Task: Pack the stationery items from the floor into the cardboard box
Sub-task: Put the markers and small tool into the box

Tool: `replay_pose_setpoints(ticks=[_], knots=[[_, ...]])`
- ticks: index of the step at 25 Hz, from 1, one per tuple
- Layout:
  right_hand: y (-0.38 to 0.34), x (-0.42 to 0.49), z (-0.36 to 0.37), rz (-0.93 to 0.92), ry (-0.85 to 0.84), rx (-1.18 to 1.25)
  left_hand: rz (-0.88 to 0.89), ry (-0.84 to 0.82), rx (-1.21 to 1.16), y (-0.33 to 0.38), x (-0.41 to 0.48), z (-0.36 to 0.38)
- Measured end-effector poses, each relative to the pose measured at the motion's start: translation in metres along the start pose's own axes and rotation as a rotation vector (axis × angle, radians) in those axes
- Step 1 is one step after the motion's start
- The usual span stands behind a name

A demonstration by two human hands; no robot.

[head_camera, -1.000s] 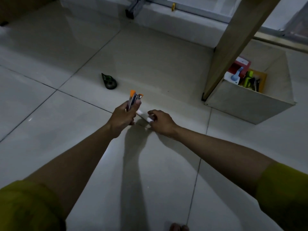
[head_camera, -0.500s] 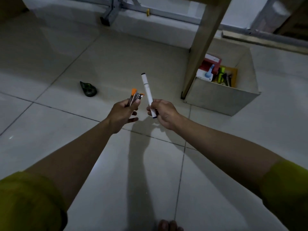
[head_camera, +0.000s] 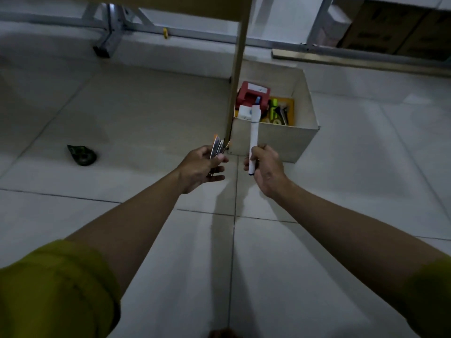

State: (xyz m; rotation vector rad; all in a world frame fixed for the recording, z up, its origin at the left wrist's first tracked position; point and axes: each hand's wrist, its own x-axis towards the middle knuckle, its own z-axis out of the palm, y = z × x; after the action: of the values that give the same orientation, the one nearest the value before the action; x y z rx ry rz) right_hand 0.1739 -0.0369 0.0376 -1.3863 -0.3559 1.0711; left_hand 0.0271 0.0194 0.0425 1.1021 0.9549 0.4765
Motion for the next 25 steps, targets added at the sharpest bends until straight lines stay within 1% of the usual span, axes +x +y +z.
replay_pose_setpoints(ticks=[3,7,9,13,15,17,19,20,21,23,25], knots=[[-0.022,0.016,-0.019,-0.051,0.087,0.043,0.011,-0.019,0.065,0.014,0.013,0.027],[-0.063,0.042,-0.03,-0.125,0.113,0.115,0.105,-0.069,0.147,0.041,0.039,0.062],[-0.078,0.054,-0.029,-0.156,0.131,0.138,0.155,-0.056,0.206,0.054,0.055,0.078],[-0.1,0.083,-0.026,-0.18,0.161,0.026,0.204,0.012,0.233,0.071,0.088,0.099],[-0.108,0.101,-0.028,-0.141,0.169,-0.088,0.246,0.054,0.294,0.075,0.106,0.1],[-0.106,0.124,-0.031,-0.058,0.153,-0.221,0.264,0.093,0.322,0.076,0.121,0.097],[-0.102,0.15,-0.033,0.016,0.236,-0.343,0.269,0.131,0.29,0.074,0.135,0.095],[-0.1,0.16,-0.035,0.023,0.274,-0.421,0.277,0.14,0.279,0.074,0.139,0.094],[-0.101,0.168,-0.036,0.014,0.27,-0.536,0.292,0.138,0.277,0.074,0.142,0.094],[-0.106,0.172,-0.04,-0.016,0.218,-0.866,0.329,0.107,0.297,0.077,0.15,0.094],[-0.106,0.174,-0.046,-0.081,0.255,-1.241,0.327,0.08,0.341,0.078,0.156,0.092]])
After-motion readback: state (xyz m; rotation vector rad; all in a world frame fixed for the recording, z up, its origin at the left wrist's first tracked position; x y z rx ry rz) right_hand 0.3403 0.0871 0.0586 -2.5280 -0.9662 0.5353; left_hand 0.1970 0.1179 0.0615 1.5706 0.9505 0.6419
